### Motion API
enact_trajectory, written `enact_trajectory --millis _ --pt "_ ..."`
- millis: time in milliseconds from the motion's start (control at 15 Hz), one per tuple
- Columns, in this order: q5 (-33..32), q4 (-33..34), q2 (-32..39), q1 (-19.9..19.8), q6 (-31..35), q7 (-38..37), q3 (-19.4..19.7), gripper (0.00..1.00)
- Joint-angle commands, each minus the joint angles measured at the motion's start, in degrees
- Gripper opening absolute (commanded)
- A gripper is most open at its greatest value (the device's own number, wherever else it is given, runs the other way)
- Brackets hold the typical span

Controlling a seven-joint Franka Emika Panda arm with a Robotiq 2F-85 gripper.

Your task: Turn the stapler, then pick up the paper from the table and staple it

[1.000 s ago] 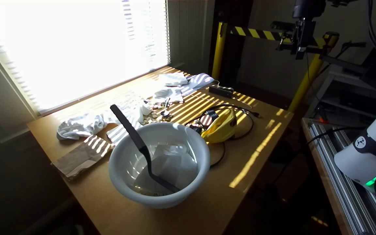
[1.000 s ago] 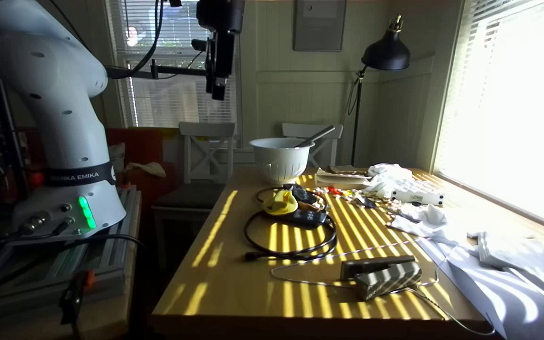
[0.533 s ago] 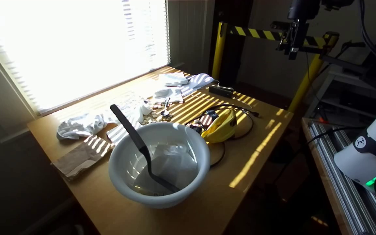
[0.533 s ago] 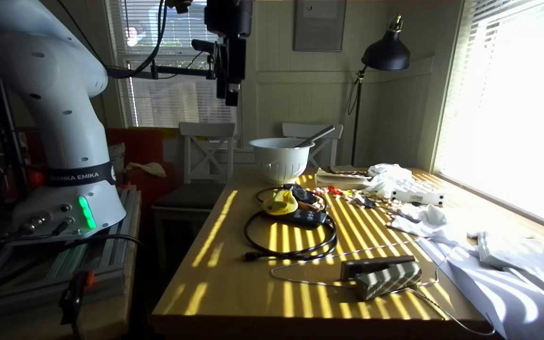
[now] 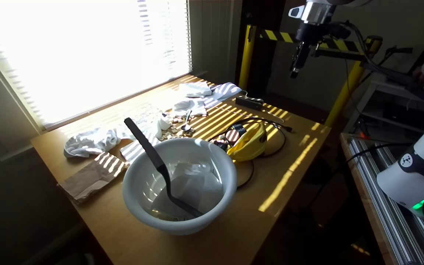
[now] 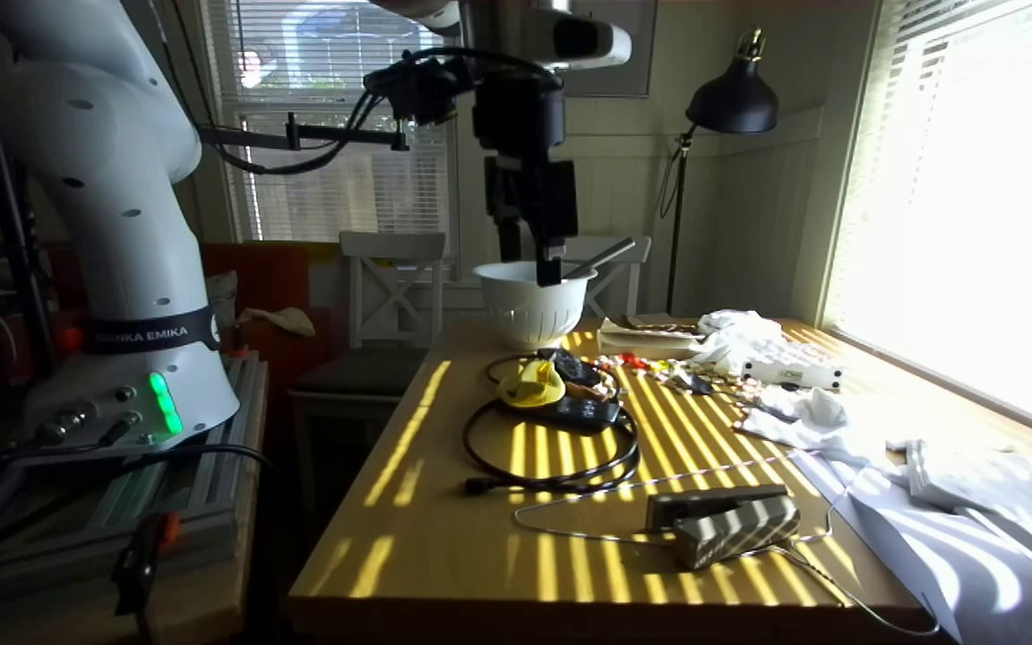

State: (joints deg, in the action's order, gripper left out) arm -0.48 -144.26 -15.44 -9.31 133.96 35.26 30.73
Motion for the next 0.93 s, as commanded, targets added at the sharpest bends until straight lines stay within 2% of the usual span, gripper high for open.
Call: enact_trajectory --millis 0,67,267,733,867 --pt "6.8 6.6 14.7 3.3 3.4 3.9 2.7 1.0" --pt "3.9 2.0 6.8 -1.4 2.4 2.1 -1.7 1.0" --pt "4.9 5.1 13.8 -1.6 3.5 2.1 -2.5 1.0" --pt "5.0 5.7 14.7 -1.8 4.6 1.0 -2.2 1.0" --pt "8.5 5.1 15.8 -3.6 6.4 1.9 -3.9 1.0"
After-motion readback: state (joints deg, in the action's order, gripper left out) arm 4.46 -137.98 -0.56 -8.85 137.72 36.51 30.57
